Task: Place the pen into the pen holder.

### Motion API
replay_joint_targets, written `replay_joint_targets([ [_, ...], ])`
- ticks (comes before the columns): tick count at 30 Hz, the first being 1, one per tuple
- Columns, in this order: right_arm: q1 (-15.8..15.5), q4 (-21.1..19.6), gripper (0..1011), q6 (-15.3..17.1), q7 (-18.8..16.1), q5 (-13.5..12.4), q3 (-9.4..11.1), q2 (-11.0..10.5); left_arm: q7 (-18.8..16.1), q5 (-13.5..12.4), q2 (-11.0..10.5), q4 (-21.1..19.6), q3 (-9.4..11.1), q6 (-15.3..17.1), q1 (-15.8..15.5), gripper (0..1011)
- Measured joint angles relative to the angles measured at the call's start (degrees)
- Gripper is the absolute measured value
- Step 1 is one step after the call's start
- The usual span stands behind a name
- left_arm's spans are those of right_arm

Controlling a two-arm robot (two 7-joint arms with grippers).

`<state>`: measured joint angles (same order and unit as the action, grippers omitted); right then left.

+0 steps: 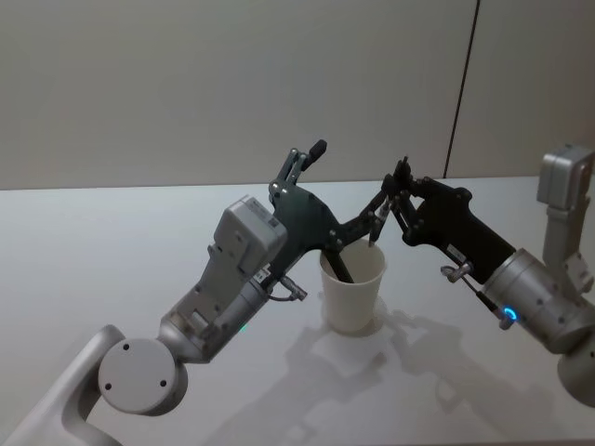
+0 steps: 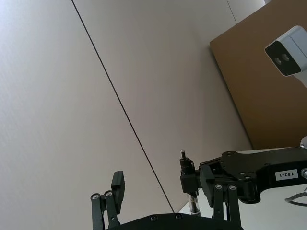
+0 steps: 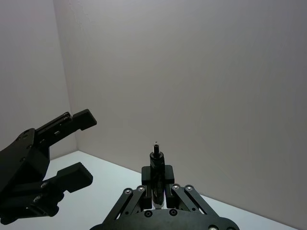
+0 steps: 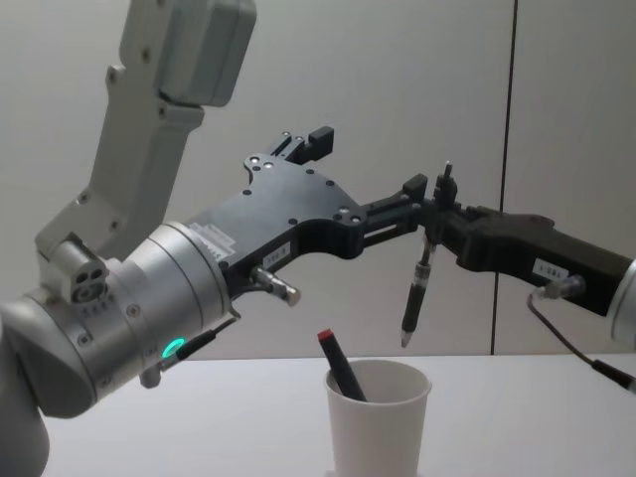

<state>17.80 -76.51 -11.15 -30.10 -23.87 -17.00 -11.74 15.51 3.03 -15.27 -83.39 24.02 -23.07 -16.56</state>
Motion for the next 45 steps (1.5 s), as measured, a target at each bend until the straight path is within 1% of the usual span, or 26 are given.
replay_joint_targets([
  [6, -0.1, 0.2, 140, -2.0, 0.5, 0.8, -0.1, 0.0, 0.0, 0.0, 0.0, 0.0, 0.0, 0.0, 0.0, 1003],
  [12, -0.5, 0.1, 141, -4.2, 1.2, 2.3, -0.3, 0.0, 0.0, 0.0, 0.0, 0.0, 0.0, 0.0, 0.0, 1003],
  [20, -0.8, -0.1, 140, -5.7, 1.9, 3.9, -0.7, 0.0, 0.0, 0.0, 0.0, 0.0, 0.0, 0.0, 0.0, 1003],
  [30, -0.9, 0.5, 141, -5.7, 2.3, 5.5, -1.1, 0.1, 0.0, 0.0, 0.0, 0.0, 0.0, 0.0, 0.0, 1003],
  [38, -0.1, 2.7, 140, -5.3, 2.5, 6.7, -1.4, 0.6, 0.0, 0.0, 0.0, 0.0, 0.0, 0.0, 0.0, 1003],
  [44, 0.4, 4.2, 141, -5.3, 2.6, 7.2, -1.5, 1.0, 0.0, 0.0, 0.0, 0.0, 0.0, 0.0, 0.0, 1003],
  [45, 0.6, 4.5, 158, -5.2, 2.7, 7.3, -1.5, 1.1, 0.0, 0.0, 0.0, 0.0, 0.0, 0.0, 0.0, 1003],
])
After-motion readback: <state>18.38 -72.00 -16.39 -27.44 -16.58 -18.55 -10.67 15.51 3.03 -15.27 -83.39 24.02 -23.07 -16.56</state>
